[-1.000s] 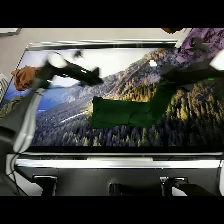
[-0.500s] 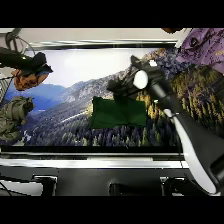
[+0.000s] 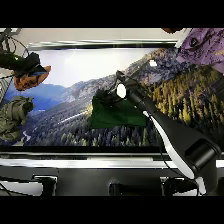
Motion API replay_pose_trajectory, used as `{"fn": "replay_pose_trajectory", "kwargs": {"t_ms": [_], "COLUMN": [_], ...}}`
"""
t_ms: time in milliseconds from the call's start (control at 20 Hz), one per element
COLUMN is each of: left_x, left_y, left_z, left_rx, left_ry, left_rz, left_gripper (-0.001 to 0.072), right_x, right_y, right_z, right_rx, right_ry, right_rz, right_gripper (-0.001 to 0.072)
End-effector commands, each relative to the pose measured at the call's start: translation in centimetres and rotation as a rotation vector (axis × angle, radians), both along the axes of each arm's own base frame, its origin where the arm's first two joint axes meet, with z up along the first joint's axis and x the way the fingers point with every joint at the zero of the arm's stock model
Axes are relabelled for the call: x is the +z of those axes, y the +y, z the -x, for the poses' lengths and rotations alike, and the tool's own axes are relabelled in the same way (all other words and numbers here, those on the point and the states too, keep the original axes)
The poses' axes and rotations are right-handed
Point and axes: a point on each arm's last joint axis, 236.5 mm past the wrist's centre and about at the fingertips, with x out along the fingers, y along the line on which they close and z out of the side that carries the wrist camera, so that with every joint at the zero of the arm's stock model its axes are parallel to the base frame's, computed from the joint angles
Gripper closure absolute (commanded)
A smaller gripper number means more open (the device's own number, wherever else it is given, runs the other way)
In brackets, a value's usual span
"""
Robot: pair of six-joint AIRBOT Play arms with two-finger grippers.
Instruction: Fold the clothes and pants, and hang the long-sleeved shirts on hangers.
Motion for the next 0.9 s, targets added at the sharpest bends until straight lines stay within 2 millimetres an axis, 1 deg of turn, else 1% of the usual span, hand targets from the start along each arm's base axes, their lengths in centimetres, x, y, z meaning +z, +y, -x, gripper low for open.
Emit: {"fn": "replay_pose_trajectory", "kwargs": {"t_ms": [0, 100, 150, 250, 350, 400, 450, 500, 550, 600, 700, 750, 800, 850], "left_x": [0.0, 0.0, 0.0, 0.0, 0.0, 0.0, 0.0, 0.0, 0.0, 0.0, 0.0, 0.0, 0.0, 0.0], "left_y": [0.1, 0.1, 0.1, 0.1, 0.1, 0.1, 0.1, 0.1, 0.1, 0.1, 0.1, 0.1, 0.1, 0.1], "left_z": [0.0, 0.0, 0.0, 0.0, 0.0, 0.0, 0.0, 0.0, 0.0, 0.0, 0.0, 0.0, 0.0, 0.0], "left_rx": [-0.004, -0.003, -0.003, -0.003, -0.003, -0.004, -0.003, -0.003, -0.004, -0.004, -0.004, -0.004, -0.004, -0.003], "left_ry": [-0.001, -0.002, -0.002, -0.002, -0.002, -0.001, -0.001, -0.001, -0.001, -0.001, -0.001, -0.001, -0.001, -0.001], "left_rz": [-0.004, -0.004, -0.004, -0.004, -0.004, -0.004, -0.004, -0.004, -0.004, -0.004, -0.004, -0.004, -0.004, -0.004], "left_gripper": [0.0690, 0.0691, 0.0690, 0.0690, 0.0691, 0.0691, 0.0691, 0.0691, 0.0691, 0.0690, 0.0690, 0.0690, 0.0690, 0.0690], "right_x": [0.2, 0.8, 1.1, 2.3, 3.8, 4.5, 5.2, 5.8, 6.2, 6.2, 5.5, 5.0, 4.4, 3.5], "right_y": [1.8, 1.8, 1.5, 0.4, -1.5, -3.0, -5.2, -7.8, -10.5, -13.7, -20.1, -22.8, -25.0, -26.7], "right_z": [1.3, 2.1, 2.5, 2.6, 2.2, 1.8, 1.1, 0.3, -0.4, -1.1, -1.9, -2.0, -1.7, -1.4], "right_rx": [0.070, 0.108, 0.127, 0.142, 0.133, 0.111, 0.089, 0.075, 0.070, 0.071, 0.085, 0.090, 0.095, 0.093], "right_ry": [0.025, 0.032, 0.030, -0.011, -0.034, -0.027, -0.020, -0.014, -0.009, -0.002, 0.015, 0.028, 0.044, 0.066], "right_rz": [-0.063, -0.061, -0.051, -0.010, 0.019, 0.019, 0.024, 0.027, 0.029, 0.032, 0.054, 0.043, 0.000, -0.065], "right_gripper": [0.0370, 0.0216, 0.0212, 0.0213, 0.0213, 0.0212, 0.0209, 0.0172, 0.0155, 0.0153, 0.0153, 0.0153, 0.0152, 0.0152]}}
